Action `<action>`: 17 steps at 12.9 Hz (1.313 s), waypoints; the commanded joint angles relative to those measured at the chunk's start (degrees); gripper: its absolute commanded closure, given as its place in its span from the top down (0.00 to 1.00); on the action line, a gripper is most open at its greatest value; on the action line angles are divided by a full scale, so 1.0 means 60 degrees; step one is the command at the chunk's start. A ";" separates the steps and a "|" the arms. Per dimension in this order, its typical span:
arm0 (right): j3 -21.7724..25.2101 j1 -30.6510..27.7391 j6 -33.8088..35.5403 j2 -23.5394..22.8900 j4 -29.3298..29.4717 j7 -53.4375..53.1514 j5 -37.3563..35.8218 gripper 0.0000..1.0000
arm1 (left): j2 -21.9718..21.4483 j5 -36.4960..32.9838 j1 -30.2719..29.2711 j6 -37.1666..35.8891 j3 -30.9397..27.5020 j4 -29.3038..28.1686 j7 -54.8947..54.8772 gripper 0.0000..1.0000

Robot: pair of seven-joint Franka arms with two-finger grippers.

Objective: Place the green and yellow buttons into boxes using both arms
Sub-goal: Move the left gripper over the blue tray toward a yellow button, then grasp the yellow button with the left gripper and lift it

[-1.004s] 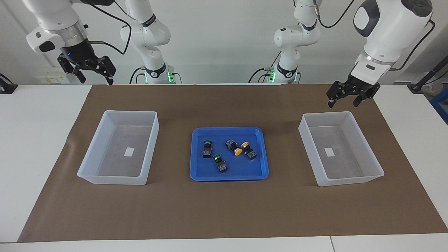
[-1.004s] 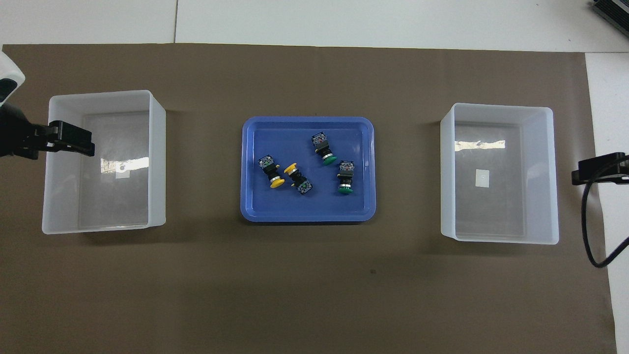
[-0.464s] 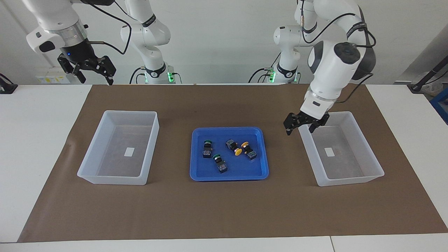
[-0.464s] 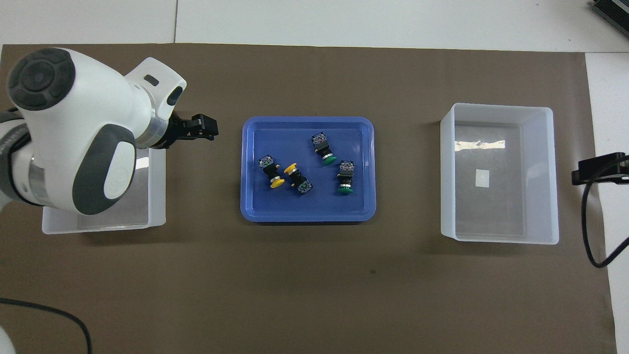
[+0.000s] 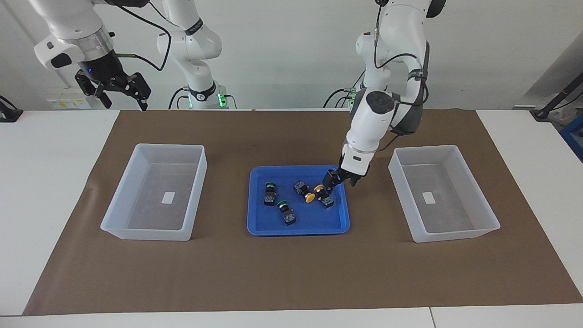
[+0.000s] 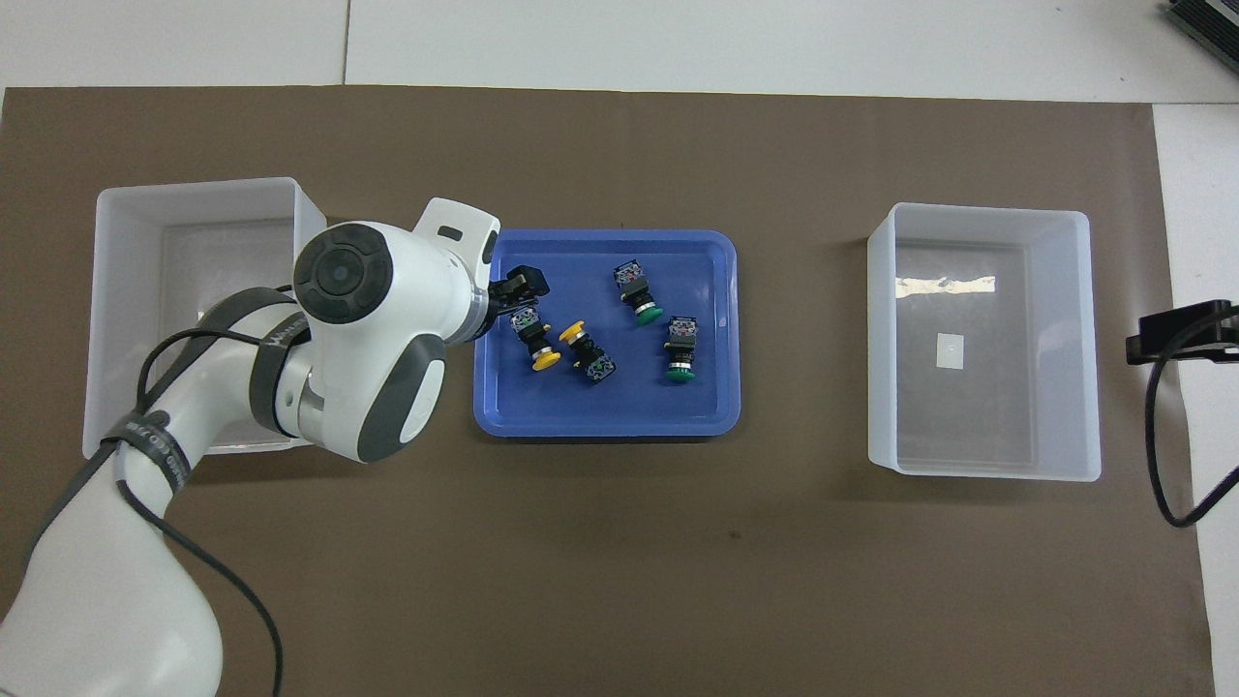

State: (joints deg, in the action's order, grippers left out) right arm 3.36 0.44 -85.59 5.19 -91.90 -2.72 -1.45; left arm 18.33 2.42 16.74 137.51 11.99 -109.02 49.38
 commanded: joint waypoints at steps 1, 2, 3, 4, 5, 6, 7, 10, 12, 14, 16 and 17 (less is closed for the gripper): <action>-0.0061 -0.0029 0.0013 0.0145 -0.0108 -0.0089 -0.0022 1.00 | 0.0533 0.0110 0.0228 0.0766 -0.0182 0.0035 0.0952 1.00; -0.0061 -0.0029 0.0013 0.0145 -0.0108 -0.0089 -0.0022 1.00 | 0.0635 0.0110 0.0228 0.0870 -0.0182 0.0035 0.1360 1.00; -0.0061 -0.0029 0.0013 0.0145 -0.0108 -0.0089 -0.0022 1.00 | 0.0752 0.0095 0.0243 0.0958 -0.0182 0.0035 0.1742 1.00; -0.0061 -0.0029 0.0013 0.0145 -0.0108 -0.0089 -0.0022 1.00 | 0.0840 0.0095 0.0243 0.1089 -0.0182 0.0006 0.1832 1.00; -0.0061 -0.0029 0.0013 0.0145 -0.0108 -0.0089 -0.0022 1.00 | 0.0885 0.0095 0.0243 0.1206 -0.0182 -0.0009 0.1891 1.00; -0.0061 -0.0029 0.0013 0.0145 -0.0108 -0.0089 -0.0022 1.00 | 0.0899 0.0095 0.0243 0.1222 -0.0182 -0.0009 0.1950 1.00; -0.0061 -0.0029 0.0013 0.0145 -0.0108 -0.0089 -0.0022 1.00 | 0.0900 0.0095 0.0257 0.1222 -0.0182 -0.0024 0.1951 1.00; -0.0061 -0.0029 0.0013 0.0145 -0.0108 -0.0089 -0.0022 1.00 | 0.0914 0.0095 0.0258 0.1266 -0.0182 -0.0111 0.2228 0.57; -0.0061 -0.0029 0.0013 0.0145 -0.0108 -0.0089 -0.0022 1.00 | 0.0885 0.0095 0.0418 0.1281 -0.0182 -0.0257 0.2243 0.34; -0.0061 -0.0029 0.0013 0.0145 -0.0108 -0.0089 -0.0022 1.00 | 0.0885 0.0081 0.0419 0.1281 -0.0182 -0.0258 0.2214 0.00; -0.0061 -0.0029 0.0013 0.0145 -0.0108 -0.0089 -0.0022 1.00 | 0.0885 0.0022 0.0404 0.1237 -0.0182 -0.0214 0.2156 0.00; -0.0061 -0.0029 0.0013 0.0145 -0.0108 -0.0089 -0.0022 1.00 | 0.0885 0.0007 0.0390 0.1150 -0.0182 -0.0127 0.2156 0.00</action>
State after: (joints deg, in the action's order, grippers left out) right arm 3.35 0.44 -85.59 5.19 -91.90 -2.72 -1.45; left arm 23.61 2.42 18.23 143.91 11.64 -109.23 61.93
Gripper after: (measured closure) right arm 0.000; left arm 0.577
